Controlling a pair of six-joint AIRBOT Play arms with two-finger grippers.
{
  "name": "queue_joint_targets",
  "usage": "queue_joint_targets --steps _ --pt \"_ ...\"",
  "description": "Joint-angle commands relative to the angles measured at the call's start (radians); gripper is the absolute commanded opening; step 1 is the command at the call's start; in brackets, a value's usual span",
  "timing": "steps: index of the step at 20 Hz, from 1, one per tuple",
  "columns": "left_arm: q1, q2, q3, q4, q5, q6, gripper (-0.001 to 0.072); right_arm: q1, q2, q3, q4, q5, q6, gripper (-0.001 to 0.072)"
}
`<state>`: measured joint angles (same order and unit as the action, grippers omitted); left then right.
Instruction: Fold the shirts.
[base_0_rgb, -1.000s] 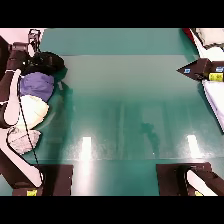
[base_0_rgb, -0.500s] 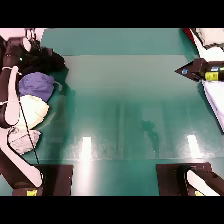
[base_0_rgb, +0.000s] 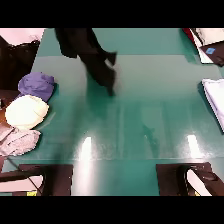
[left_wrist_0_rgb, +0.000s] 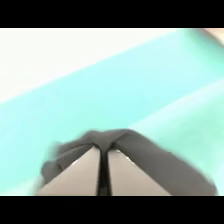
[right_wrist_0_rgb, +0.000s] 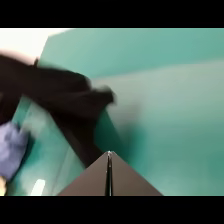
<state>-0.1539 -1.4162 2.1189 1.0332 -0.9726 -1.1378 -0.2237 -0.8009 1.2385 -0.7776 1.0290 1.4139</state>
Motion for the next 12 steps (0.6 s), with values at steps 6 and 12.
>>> queue_joint_targets --steps 6,12 --pt "-0.192 0.174 -0.155 -0.177 -0.197 0.067 0.0026 -0.151 -0.006 0.224 0.0 0.223 0.0 0.002" --pt "-0.187 0.174 -0.48 0.28 -0.315 -0.124 0.0026 -0.061 -0.164 0.438 -0.002 0.414 0.0 0.002"
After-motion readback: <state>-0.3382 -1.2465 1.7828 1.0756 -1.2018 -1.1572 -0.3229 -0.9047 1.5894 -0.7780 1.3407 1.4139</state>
